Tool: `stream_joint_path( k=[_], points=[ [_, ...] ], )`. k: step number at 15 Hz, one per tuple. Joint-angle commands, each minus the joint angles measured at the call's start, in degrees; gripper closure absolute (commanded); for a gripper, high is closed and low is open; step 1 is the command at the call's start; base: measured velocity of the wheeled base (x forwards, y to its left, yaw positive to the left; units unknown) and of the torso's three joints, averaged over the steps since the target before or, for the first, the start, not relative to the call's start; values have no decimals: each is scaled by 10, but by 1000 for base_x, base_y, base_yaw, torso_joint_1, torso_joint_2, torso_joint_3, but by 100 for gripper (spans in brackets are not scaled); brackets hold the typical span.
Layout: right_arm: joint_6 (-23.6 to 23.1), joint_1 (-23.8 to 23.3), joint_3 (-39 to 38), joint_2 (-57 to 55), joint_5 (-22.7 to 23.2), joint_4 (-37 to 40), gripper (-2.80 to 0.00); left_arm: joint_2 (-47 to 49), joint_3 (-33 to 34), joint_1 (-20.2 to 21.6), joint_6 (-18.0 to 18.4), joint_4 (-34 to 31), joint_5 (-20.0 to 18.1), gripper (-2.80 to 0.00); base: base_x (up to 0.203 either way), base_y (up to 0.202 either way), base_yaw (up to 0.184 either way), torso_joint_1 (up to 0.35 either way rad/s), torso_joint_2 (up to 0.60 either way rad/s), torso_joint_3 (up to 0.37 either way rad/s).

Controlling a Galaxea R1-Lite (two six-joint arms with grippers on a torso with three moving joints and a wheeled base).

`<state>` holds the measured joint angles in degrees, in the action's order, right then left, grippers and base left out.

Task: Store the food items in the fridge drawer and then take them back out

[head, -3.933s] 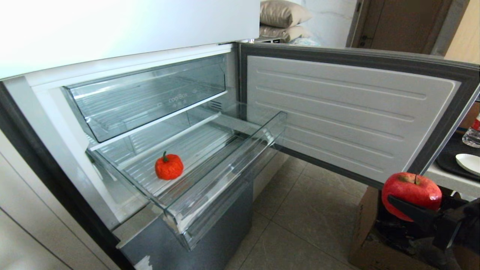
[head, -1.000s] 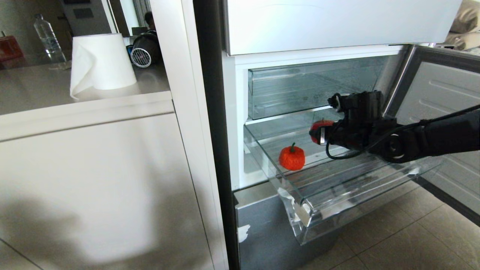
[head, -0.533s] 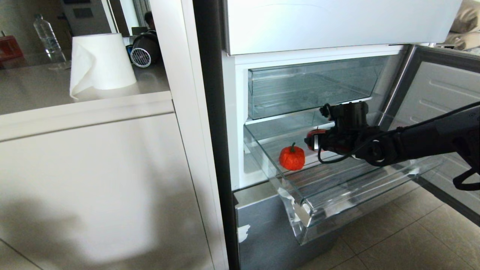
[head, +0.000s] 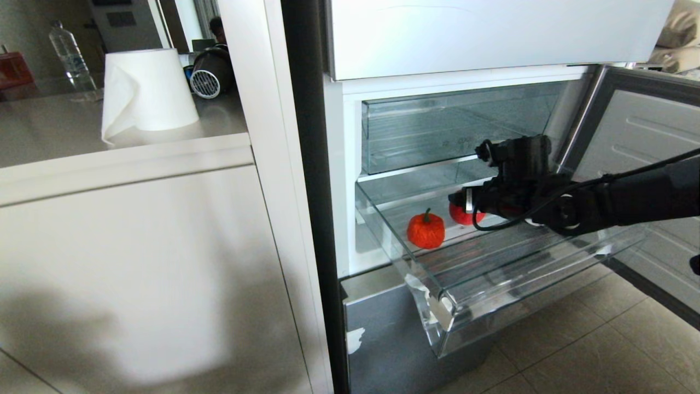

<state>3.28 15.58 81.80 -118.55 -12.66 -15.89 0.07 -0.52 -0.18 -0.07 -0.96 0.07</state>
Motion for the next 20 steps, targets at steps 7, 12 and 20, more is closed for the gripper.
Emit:
stream_joint_path(
  k=[7,12,20],
  points=[
    [-10,6,-133,227,-4,7,0,0,0,0,0,0,0,0,0,0,0,0,0,0],
    [-9,20,-331,464,-28,3,0,0,0,0,0,0,0,0,0,0,0,0,0,0],
    [59,15,-569,675,-55,148,0,0,1,0,0,0,0,0,0,0,0,0,0,0]
  ],
)
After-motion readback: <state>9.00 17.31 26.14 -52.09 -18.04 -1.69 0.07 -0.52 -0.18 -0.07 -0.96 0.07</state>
